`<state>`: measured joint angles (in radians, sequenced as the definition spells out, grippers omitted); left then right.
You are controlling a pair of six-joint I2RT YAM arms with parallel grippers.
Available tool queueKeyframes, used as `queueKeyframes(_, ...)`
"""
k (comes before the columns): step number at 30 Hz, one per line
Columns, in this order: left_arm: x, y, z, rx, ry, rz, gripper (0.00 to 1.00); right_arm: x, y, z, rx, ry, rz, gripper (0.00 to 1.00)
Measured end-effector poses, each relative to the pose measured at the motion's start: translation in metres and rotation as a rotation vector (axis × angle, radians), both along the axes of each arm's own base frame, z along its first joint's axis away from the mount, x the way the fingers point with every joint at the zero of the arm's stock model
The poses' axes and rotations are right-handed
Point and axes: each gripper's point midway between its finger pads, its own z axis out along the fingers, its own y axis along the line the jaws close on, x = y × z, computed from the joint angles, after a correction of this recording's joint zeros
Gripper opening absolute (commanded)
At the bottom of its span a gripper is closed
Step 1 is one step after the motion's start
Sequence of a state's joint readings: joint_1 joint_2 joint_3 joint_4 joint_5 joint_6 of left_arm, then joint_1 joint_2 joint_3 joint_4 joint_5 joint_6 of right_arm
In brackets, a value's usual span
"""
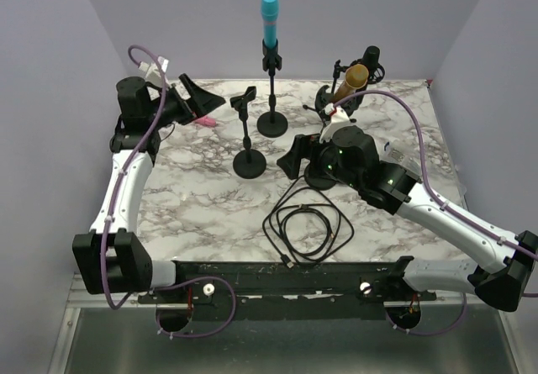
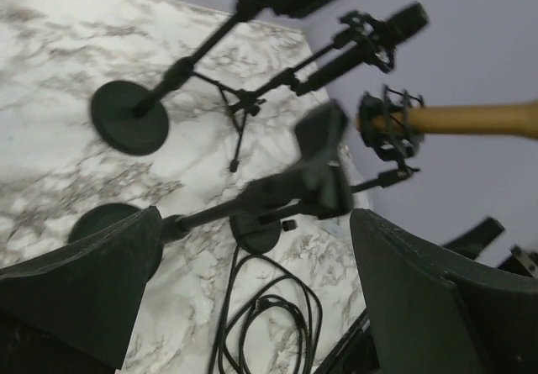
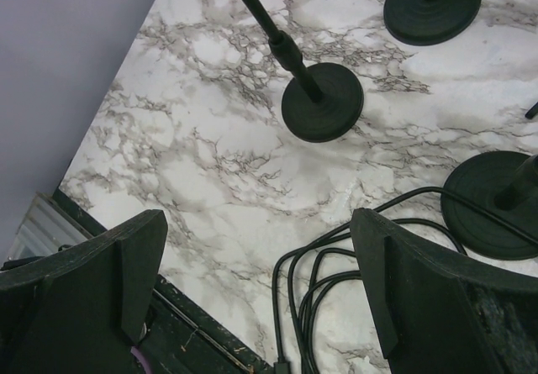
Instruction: Remove the microphone from the stand
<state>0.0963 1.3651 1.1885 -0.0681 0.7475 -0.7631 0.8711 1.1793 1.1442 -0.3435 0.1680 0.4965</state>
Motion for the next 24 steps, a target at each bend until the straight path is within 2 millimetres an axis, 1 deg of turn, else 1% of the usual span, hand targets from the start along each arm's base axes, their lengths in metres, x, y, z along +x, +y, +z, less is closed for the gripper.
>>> queueKeyframes(3,-0.024,-0.038,0.029,0.086,-0.139,-0.131,0.98,0.000,0.000,0.000,0.000,0.000,0.000,1.00)
queueKeyframes(5,-0.036,-0.063,0.050,0.148,-0.236,-0.211,0.99,0.000,0.000,0.001,0.001,-0.001,0.000,1.00)
queueKeyframes(7,-0.042,-0.078,0.063,0.203,-0.292,-0.246,0.99,-0.001,-0.001,0.002,0.004,-0.004,0.000,1.00)
queueKeyframes(10,-0.038,-0.089,0.077,0.304,-0.343,-0.240,0.99,-0.002,-0.003,0.007,0.014,-0.012,0.000,1.00)
queueKeyframes(12,-0.027,-0.094,0.081,0.388,-0.356,-0.217,0.98,-0.004,-0.005,0.012,0.023,-0.021,-0.003,1.00)
queueKeyframes(14,-0.018,-0.097,0.079,0.451,-0.350,-0.199,0.99,-0.005,-0.008,0.017,0.032,-0.031,-0.010,1.00)
queueKeyframes(17,-0.005,-0.097,0.066,0.547,-0.319,-0.175,0.98,-0.005,-0.013,0.023,0.042,-0.046,-0.022,1.00)
queueKeyframes(22,0.013,-0.094,0.040,0.662,-0.233,-0.166,0.93,-0.006,-0.014,0.025,0.046,-0.051,-0.027,1.00)
queueKeyframes(24,0.021,-0.093,0.031,0.697,-0.207,-0.163,0.90,-0.006,-0.015,0.025,0.044,-0.050,-0.028,1.00)
